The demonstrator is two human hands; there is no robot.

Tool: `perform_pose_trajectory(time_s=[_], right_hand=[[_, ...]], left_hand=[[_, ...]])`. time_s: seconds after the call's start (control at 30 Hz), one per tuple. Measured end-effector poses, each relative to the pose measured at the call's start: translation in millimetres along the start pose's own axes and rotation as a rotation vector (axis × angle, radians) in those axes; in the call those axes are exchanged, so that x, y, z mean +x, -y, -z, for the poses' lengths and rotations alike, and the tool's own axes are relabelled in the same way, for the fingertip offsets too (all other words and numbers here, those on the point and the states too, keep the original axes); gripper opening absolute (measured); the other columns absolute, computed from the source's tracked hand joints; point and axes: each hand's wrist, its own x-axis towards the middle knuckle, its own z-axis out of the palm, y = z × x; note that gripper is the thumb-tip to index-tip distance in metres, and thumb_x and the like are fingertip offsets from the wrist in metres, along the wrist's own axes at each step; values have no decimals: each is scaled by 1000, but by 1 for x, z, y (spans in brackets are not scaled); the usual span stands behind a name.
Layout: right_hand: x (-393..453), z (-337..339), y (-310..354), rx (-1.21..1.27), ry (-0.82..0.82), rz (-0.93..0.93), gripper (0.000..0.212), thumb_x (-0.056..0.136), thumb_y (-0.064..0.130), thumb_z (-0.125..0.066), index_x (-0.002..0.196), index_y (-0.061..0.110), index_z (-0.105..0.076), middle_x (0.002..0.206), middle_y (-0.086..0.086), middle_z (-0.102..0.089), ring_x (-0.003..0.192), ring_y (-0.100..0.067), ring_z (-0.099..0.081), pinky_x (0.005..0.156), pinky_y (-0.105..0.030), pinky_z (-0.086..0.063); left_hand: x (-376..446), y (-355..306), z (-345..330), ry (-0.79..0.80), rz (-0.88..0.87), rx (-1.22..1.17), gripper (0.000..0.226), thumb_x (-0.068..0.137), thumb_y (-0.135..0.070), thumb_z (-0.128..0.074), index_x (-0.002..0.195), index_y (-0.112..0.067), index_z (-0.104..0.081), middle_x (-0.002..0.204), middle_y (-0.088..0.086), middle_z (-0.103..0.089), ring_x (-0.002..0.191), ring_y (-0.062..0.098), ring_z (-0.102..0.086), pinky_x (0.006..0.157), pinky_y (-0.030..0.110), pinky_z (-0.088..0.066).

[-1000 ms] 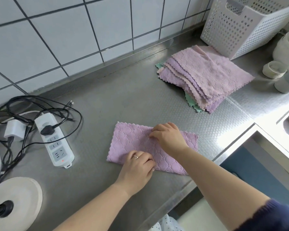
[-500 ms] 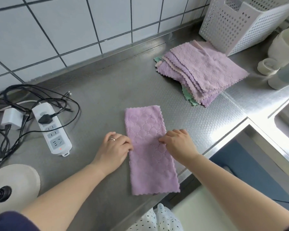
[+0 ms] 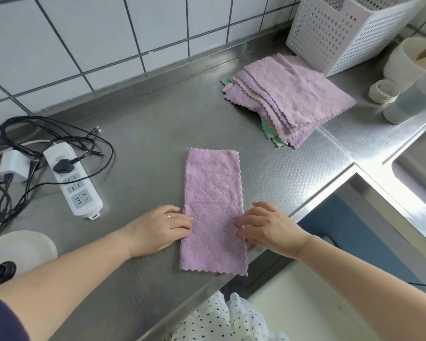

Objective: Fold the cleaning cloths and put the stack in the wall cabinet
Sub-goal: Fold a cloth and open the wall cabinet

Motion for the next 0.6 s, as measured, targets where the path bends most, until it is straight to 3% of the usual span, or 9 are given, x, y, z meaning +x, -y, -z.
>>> perform_pose_trajectory(time_s=[0.2,0.3,0.43,0.53,0.6], right_hand=[[18,-1,-6,-73,-114,-25,22,95,23,-44,95,26,-66,100,7,-65,93,-19,-60,101,-38,-40],[15,-4,3,-27,-115,-76,31,100,23,-34,91,22,-64,93,6,-63,87,-19,-59,94,-34,-44],[16,4,18,293,-181,-423,15,87,10,-52,97,13,-64,88,1,-66,83,-19,-62,76,-33,-54],[28,21,19,656,-194,-803,19,89,5,-54,104,16,-60,99,6,-65,94,-11,-59,83,-25,-47],[41,29,12,804,-254,-927,12,90,12,-54,95,23,-58,93,11,-64,88,-3,-59,77,-19,-45]], left_hand=[[2,14,4,1,71,-43,20,86,-16,-51,102,-26,-58,110,-8,-62,104,9,-63,96,32,-38],[-1,8,-1,25,75,-61,21,86,-24,-55,107,-26,-58,113,-8,-60,105,8,-62,97,32,-38],[-4,-9,-4,5,193,-138,31,83,-36,-54,112,-27,-56,114,-12,-62,106,3,-58,99,25,-35],[6,-21,3,-194,450,-383,34,79,-29,-54,113,-25,-58,107,-9,-67,98,4,-57,93,11,-36],[18,-24,9,-354,698,-619,33,79,-30,-51,112,-31,-57,106,-12,-68,98,2,-59,86,5,-38]])
